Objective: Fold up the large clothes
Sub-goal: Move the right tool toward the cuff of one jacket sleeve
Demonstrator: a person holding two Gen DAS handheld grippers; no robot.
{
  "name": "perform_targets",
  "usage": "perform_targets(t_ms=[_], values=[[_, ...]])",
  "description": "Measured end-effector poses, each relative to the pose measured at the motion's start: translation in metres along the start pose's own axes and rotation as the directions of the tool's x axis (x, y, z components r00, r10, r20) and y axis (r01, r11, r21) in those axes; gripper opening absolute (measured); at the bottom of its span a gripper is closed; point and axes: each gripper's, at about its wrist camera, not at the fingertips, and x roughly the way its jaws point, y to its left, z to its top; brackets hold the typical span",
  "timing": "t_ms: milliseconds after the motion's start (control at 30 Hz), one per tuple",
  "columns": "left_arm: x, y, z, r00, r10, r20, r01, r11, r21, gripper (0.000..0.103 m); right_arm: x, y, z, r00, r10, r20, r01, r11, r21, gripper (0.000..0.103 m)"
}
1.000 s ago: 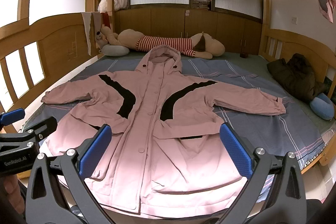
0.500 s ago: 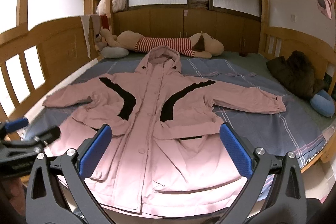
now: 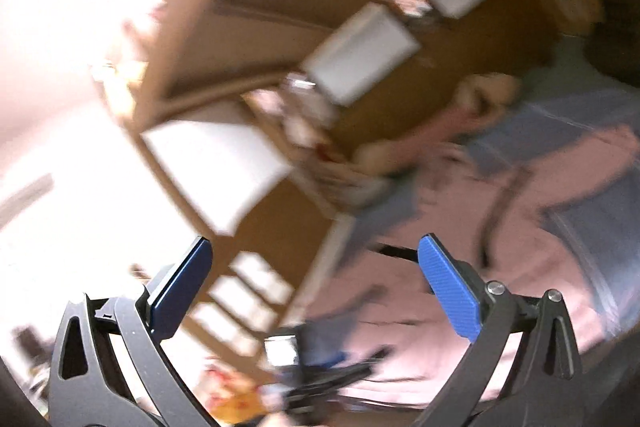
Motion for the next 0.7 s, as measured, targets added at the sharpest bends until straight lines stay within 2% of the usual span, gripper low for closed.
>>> perform_targets(t_ms=[67, 133, 233, 367, 400, 467, 500, 533, 633, 700], values=[[0.008, 0.008, 0.009, 0.998, -0.046, -0.039, 0.043, 0.997, -0.061, 0.101, -0.011, 0.018, 0.009, 0.990, 0.137, 0.020, -0.138, 0.990, 0.005, 0.102], [0.024, 0.010, 0.019, 0.989, -0.106, -0.102, 0.095, 0.989, -0.112, 0.101, -0.023, 0.030, 0.015, 0.966, 0.250, 0.066, -0.252, 0.967, 0.026, 0.102], [0.047, 0.007, 0.029, 0.972, -0.165, -0.165, 0.147, 0.982, -0.118, 0.101, -0.021, 0.034, 0.020, 0.942, 0.334, 0.040, -0.335, 0.942, 0.032, 0.102], [0.075, -0.001, 0.042, 0.970, -0.152, -0.189, 0.138, 0.987, -0.085, 0.101, 0.000, 0.005, 0.023, 0.893, 0.450, 0.006, -0.443, 0.878, 0.181, 0.102], [0.084, -0.003, 0.046, 0.962, -0.177, -0.207, 0.163, 0.983, -0.085, 0.101, 0.000, 0.001, 0.025, 0.889, 0.457, 0.019, -0.450, 0.867, 0.216, 0.102], [0.107, -0.011, 0.052, 0.925, -0.249, -0.288, 0.235, 0.968, -0.084, 0.101, 0.006, -0.017, 0.028, 0.892, 0.449, 0.046, -0.444, 0.857, 0.263, 0.102], [0.116, -0.017, 0.054, 0.910, -0.260, -0.323, 0.252, 0.965, -0.068, 0.101, 0.009, -0.022, 0.030, 0.891, 0.451, 0.053, -0.447, 0.851, 0.275, 0.102], [0.123, -0.024, 0.056, 0.908, -0.248, -0.337, 0.254, 0.967, -0.028, 0.101, 0.012, -0.026, 0.032, 0.887, 0.459, 0.053, -0.454, 0.847, 0.277, 0.102], [0.136, -0.040, 0.060, 0.935, -0.167, -0.312, 0.213, 0.970, 0.118, 0.101, 0.020, -0.033, 0.032, 0.900, 0.434, 0.047, -0.430, 0.865, 0.257, 0.102], [0.145, -0.042, 0.058, 0.943, -0.139, -0.301, 0.194, 0.968, 0.162, 0.101, 0.034, -0.040, 0.031, 0.907, 0.421, 0.030, -0.411, 0.867, 0.280, 0.102]])
